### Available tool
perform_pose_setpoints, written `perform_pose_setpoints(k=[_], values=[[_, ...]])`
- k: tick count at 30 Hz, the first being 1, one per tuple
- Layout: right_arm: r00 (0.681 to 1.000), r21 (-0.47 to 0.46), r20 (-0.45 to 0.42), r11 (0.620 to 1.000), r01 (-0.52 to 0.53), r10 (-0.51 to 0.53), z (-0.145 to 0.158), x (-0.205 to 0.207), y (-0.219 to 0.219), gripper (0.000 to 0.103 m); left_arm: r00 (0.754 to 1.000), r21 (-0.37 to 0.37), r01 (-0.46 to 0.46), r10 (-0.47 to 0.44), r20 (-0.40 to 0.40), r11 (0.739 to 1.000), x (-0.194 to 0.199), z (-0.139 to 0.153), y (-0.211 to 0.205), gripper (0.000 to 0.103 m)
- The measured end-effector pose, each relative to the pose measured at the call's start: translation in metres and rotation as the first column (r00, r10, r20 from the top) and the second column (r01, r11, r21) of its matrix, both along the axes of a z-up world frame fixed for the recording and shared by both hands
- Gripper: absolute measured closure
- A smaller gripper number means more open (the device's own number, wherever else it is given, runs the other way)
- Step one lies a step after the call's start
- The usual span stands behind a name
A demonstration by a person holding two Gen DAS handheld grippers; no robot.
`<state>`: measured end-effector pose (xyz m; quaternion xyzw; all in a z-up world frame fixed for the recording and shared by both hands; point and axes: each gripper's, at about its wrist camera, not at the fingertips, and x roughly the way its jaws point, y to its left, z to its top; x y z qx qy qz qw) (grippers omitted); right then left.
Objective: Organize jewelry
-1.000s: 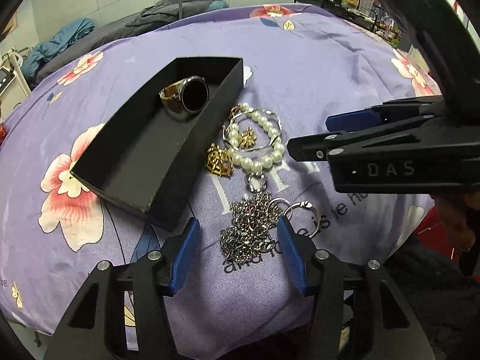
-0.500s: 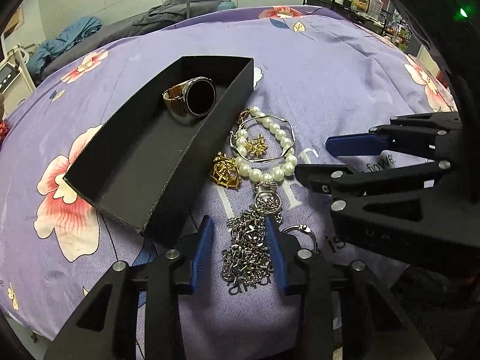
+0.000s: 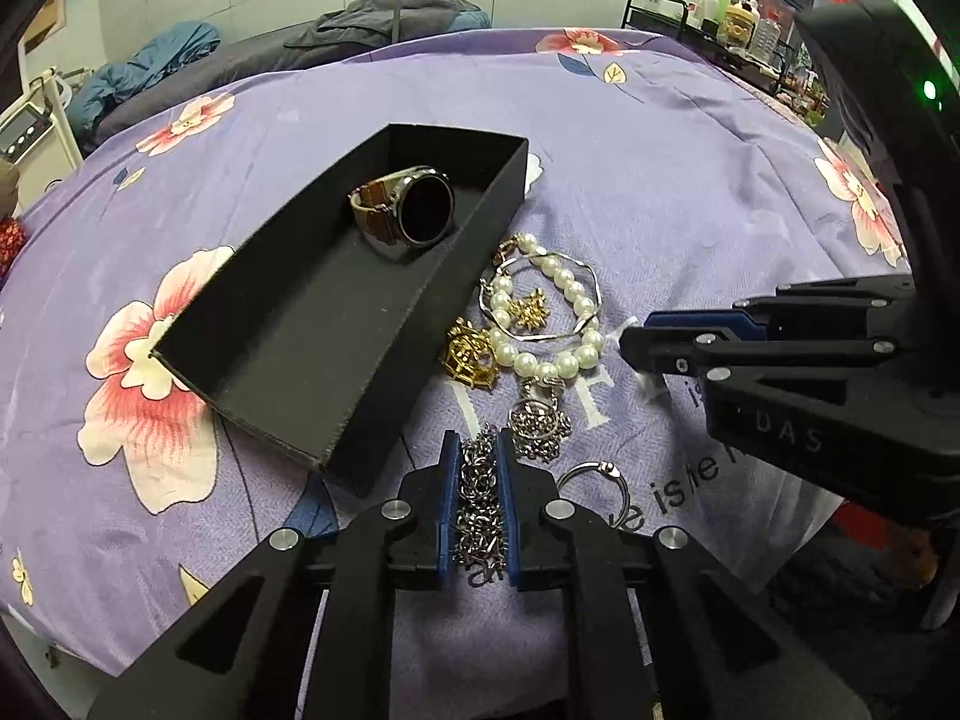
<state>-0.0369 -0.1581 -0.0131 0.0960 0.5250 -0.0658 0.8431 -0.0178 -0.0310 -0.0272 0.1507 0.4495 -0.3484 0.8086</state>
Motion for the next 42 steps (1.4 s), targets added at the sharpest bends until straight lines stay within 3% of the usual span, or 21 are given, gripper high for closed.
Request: perform_pose_setpoints(k=[17,21,28,29,33,36,41,42], values=[[0.998,0.134,0.002,0.989,0.061,-0.062,0.004,-0.003,-0.013,0.088,0.999,-0.060,-0.021,0.024,0.042,0.998,0.002,0.035,0.006,0.092],[0.996,0.206,0.002,0.974,0.088,-0.091,-0.001,-0.004,-0.020,0.061,0.999,-0.057,-0.032,0.034,0.039,0.998,0.004,0.035,0.008,0.092],[0.999,0.127,0.002,0.991,0.049,-0.050,0.000,0.012,-0.007,0.060,0.998,-0.060,-0.035,0.038,0.045,0.998,0.005,0.037,0.008,0.092],[0.999,0.114,0.005,0.993,0.040,-0.041,0.000,0.015,-0.004,0.061,0.998,-0.061,-0.035,0.038,0.047,0.998,0.005,0.038,0.008,0.092],[1.000,0.019,0.000,1.000,-0.003,0.003,-0.004,0.027,0.010,0.085,0.998,-0.063,-0.038,0.042,0.051,0.997,0.006,0.041,0.009,0.092],[1.000,-0.029,0.002,1.000,-0.010,0.010,-0.004,0.029,0.014,0.089,0.998,-0.061,-0.044,0.048,0.052,0.997,0.007,0.043,0.012,0.092],[1.000,0.021,0.019,1.000,0.011,-0.012,0.003,0.022,0.003,0.093,0.997,-0.070,-0.056,0.059,0.053,0.996,0.009,0.047,0.015,0.092],[1.000,0.030,0.023,0.999,0.016,-0.017,0.007,0.020,0.002,0.098,0.997,-0.072,-0.057,0.061,0.054,0.996,0.009,0.048,0.015,0.092]])
